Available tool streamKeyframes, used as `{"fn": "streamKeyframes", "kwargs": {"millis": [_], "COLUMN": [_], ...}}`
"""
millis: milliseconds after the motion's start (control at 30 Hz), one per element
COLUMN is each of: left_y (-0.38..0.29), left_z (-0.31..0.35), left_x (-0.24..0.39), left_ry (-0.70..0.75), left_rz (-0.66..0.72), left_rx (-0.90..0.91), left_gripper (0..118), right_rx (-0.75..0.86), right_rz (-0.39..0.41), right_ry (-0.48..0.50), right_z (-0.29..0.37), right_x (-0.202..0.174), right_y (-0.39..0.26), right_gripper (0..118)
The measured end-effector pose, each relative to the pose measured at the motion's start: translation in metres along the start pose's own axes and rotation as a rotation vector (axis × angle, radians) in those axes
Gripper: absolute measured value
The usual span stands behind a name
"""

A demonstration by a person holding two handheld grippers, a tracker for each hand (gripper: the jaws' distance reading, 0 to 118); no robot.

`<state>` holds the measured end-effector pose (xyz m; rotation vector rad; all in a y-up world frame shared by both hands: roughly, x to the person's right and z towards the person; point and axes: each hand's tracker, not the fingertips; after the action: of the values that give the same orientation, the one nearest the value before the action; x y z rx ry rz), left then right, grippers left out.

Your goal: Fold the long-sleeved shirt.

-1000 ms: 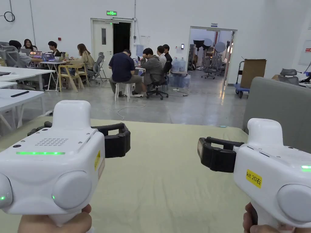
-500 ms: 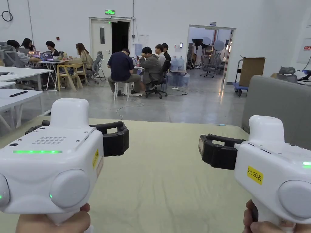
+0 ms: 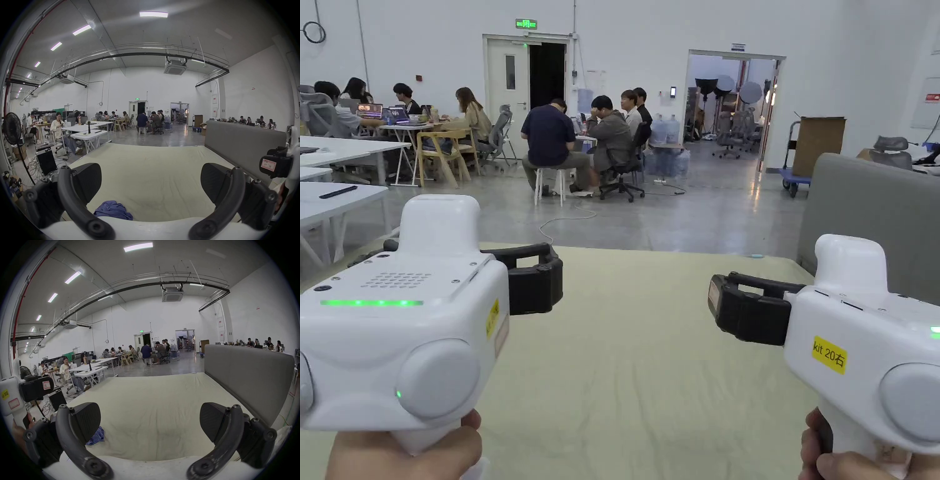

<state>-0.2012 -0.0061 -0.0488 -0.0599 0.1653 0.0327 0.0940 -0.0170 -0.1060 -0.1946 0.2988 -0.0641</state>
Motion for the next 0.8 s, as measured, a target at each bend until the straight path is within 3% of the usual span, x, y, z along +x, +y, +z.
{"fn": "streamKeyframes", "kwargs": {"millis": [800], "left_y": [0.0027], "left_z": [-0.0032], "left_x": [-0.0007], "left_ry": [0.011], "left_rz": [-0.007], "left_rx": [0.022], "left_gripper": [118], "right_rx": [0.01], "right_rz": [0.012], "right_ry": [-0.026], "right_z": [-0.0028], "right_x": [-0.006], "right_y": [0.0053], "right_gripper": [118]}}
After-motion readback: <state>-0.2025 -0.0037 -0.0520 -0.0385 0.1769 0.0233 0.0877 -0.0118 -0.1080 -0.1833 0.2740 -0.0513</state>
